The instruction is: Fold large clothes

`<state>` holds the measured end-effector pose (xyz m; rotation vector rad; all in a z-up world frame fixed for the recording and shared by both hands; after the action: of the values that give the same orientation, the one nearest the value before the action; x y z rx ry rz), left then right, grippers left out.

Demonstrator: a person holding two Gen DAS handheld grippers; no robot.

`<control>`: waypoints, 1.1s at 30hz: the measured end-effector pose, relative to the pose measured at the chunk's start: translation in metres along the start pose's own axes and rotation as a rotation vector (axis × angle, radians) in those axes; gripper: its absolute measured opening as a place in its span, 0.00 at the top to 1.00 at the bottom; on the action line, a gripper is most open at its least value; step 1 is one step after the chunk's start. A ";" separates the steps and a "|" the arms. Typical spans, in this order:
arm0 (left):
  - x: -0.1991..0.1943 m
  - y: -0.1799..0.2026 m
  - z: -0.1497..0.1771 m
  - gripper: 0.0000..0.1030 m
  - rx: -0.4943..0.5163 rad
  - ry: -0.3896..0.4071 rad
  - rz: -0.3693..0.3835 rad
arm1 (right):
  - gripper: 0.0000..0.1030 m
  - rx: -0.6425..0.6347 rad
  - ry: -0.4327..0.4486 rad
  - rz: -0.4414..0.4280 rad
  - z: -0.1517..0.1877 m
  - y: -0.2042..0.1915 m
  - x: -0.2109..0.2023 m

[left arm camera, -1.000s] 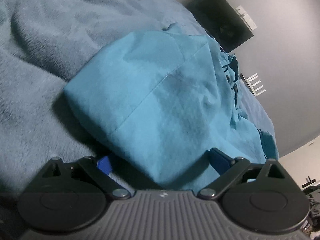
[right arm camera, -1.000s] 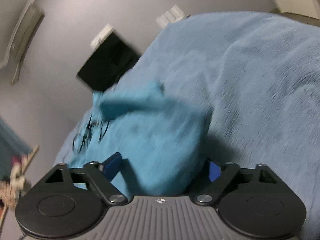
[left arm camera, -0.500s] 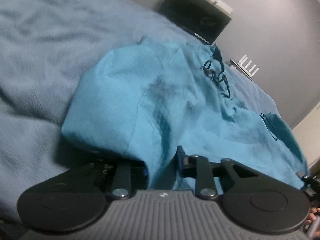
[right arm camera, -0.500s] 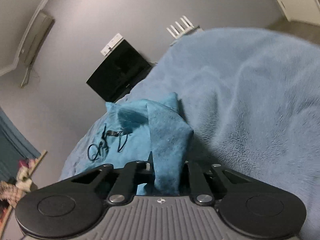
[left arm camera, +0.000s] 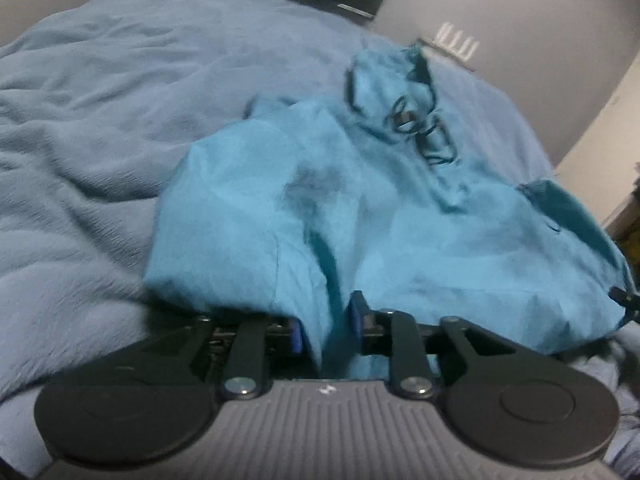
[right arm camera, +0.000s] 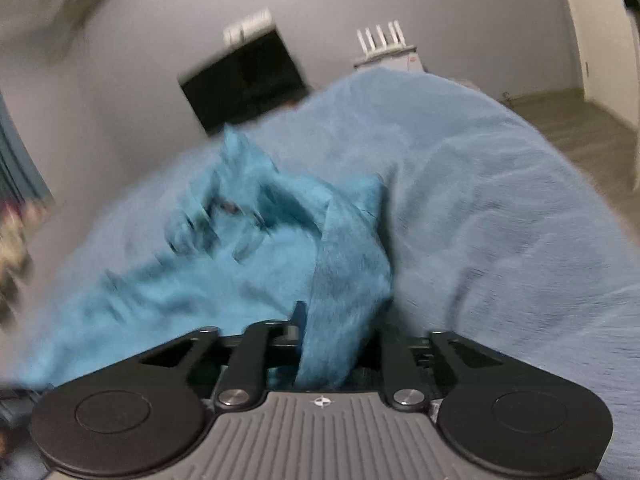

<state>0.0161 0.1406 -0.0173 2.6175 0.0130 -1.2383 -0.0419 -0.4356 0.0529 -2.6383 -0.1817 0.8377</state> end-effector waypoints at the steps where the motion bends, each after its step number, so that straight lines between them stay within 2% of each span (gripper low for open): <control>1: -0.002 -0.002 -0.002 0.69 0.002 -0.004 -0.030 | 0.56 -0.023 -0.009 0.052 0.004 0.001 -0.002; 2: -0.006 -0.003 -0.003 0.66 0.008 0.000 -0.046 | 0.50 -0.044 -0.006 0.110 0.004 0.003 -0.001; 4: -0.020 0.000 -0.005 0.64 0.027 0.042 -0.090 | 0.29 -0.082 0.049 0.184 -0.003 0.001 -0.006; 6: -0.040 0.005 -0.004 0.49 0.074 0.122 -0.185 | 0.23 -0.138 0.101 0.198 -0.011 -0.009 -0.013; 8: -0.056 0.010 -0.010 0.01 0.122 0.233 -0.254 | 0.21 -0.211 0.128 0.177 -0.022 -0.026 -0.011; 10: -0.072 0.020 -0.014 0.00 0.165 0.352 -0.257 | 0.18 -0.268 0.122 0.136 -0.030 -0.042 -0.002; 14: -0.056 0.044 -0.035 0.00 0.201 0.327 -0.168 | 0.17 -0.396 0.070 0.063 -0.044 -0.079 0.039; 16: -0.037 0.058 -0.045 0.00 0.220 0.328 -0.155 | 0.18 -0.446 0.038 0.049 -0.048 -0.096 0.066; 17: -0.025 0.065 -0.050 0.00 0.227 0.328 -0.157 | 0.20 -0.453 0.019 0.039 -0.050 -0.100 0.076; 19: -0.005 0.073 -0.059 0.00 0.233 0.314 -0.153 | 0.36 -0.451 -0.020 0.020 -0.055 -0.106 0.105; 20: 0.008 0.077 -0.066 0.00 0.229 0.301 -0.155 | 0.41 -0.453 -0.034 0.017 -0.057 -0.109 0.117; 21: 0.022 0.083 -0.070 0.00 0.231 0.286 -0.164 | 0.49 -0.456 -0.036 0.021 -0.060 -0.110 0.128; 22: 0.032 0.086 -0.075 0.00 0.236 0.276 -0.181 | 0.53 -0.460 -0.034 0.028 -0.063 -0.110 0.139; 28: 0.095 0.102 -0.100 0.00 0.278 0.219 -0.230 | 0.54 -0.460 -0.065 0.125 -0.085 -0.089 0.218; 33: 0.151 0.098 -0.096 0.00 0.349 0.150 -0.267 | 0.53 -0.411 -0.109 0.167 -0.085 -0.059 0.270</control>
<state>0.1969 0.0526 -0.0527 3.0904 0.1964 -1.2136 0.2268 -0.3447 -0.0038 -3.0229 -0.1803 1.1025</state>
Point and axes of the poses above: each gripper's, at about its wrist camera, not at the fingertips, and x roughly the way its jaws point, y to its right, z to its underside, the point moved 4 cm from there along x, roughly the way its jaws point, and after that the axes turned 8 degrees about -z, right-handed, at the moved point
